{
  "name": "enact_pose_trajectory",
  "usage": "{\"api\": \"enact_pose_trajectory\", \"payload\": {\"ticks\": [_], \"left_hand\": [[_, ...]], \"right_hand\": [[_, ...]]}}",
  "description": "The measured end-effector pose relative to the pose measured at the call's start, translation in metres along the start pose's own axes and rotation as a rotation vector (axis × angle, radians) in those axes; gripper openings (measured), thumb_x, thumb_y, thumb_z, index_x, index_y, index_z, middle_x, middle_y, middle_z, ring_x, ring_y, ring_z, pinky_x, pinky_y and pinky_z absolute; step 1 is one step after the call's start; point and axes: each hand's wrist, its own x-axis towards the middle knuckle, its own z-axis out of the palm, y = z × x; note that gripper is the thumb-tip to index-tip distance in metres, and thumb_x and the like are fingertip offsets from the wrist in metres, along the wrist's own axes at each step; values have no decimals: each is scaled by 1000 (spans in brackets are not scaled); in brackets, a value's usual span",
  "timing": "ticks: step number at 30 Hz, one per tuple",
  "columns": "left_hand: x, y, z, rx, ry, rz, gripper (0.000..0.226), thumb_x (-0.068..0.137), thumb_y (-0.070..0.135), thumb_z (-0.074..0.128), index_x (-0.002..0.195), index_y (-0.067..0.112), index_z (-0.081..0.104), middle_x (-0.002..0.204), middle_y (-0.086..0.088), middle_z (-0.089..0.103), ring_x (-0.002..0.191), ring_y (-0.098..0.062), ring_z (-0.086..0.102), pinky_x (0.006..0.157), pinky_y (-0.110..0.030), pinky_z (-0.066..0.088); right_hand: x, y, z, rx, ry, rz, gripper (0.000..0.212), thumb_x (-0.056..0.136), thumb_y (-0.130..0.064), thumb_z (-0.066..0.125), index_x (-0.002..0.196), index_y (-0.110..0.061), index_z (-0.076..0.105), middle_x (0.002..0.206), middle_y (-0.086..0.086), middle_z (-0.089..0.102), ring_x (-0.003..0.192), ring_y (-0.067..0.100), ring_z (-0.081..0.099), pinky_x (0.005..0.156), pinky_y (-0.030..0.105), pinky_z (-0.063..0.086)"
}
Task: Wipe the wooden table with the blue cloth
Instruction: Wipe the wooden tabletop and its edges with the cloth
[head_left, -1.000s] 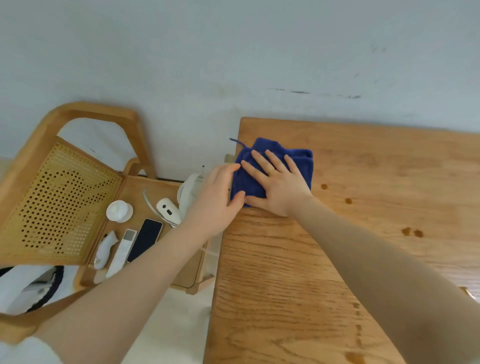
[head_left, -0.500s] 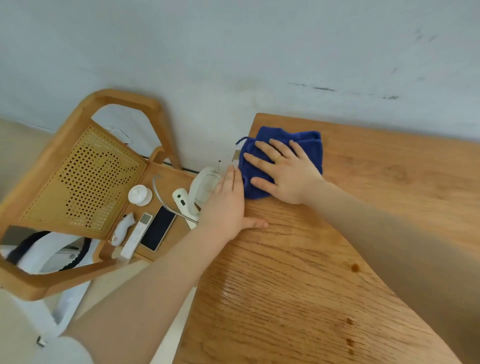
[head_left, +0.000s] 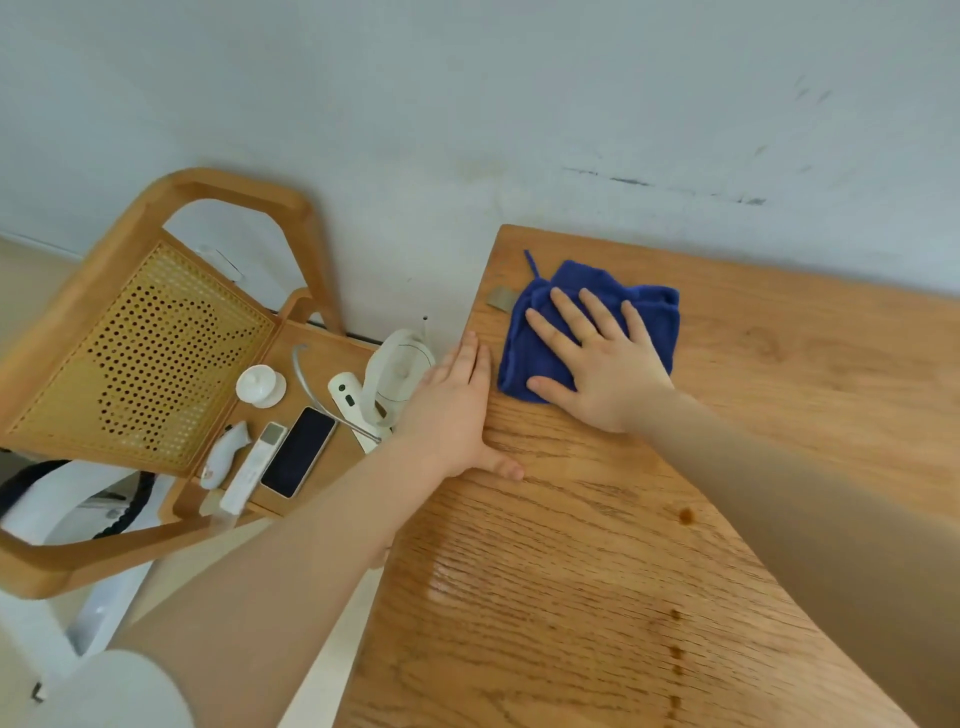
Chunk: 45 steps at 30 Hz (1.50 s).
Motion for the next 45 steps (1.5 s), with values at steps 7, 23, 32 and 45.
{"api": "enact_pose_trajectory", "payload": {"ticks": [7, 23, 32, 45], "left_hand": [[3, -10, 8, 7, 67, 59, 139, 52, 75, 65, 147, 11, -15, 155, -6, -21, 145, -20, -9, 117, -34, 2], [5, -7, 3, 30, 39, 60, 140, 53, 75, 66, 146, 6, -13, 155, -13, -17, 145, -25, -6, 119, -39, 7], [-4, 1, -4, -30, 18, 23, 139, 54, 70, 70, 146, 7, -13, 156, -11, -18, 145, -23, -7, 117, -36, 5], [-20, 29, 7, -166, 51, -29, 116, 75, 43, 72, 147, 15, -15, 157, -2, -16, 145, -16, -10, 116, -28, -1]], "right_hand": [[63, 25, -7, 53, 45, 205, 72, 86, -70, 22, 147, -40, 0, 159, -5, -5, 145, 22, -5, 115, 52, -3], [29, 13, 2, 85, 50, 301, 79, 86, -68, 24, 149, -30, -4, 158, -6, -7, 145, 17, -6, 116, 47, -3], [-16, 5, 5, 81, 12, 265, 74, 85, -71, 15, 147, -38, -7, 158, -4, -11, 145, 21, -10, 114, 51, -6], [16, 93, -4, 89, 31, 239, 72, 87, -68, 25, 148, -38, 2, 159, -5, -4, 145, 21, -4, 116, 49, -3]]}}
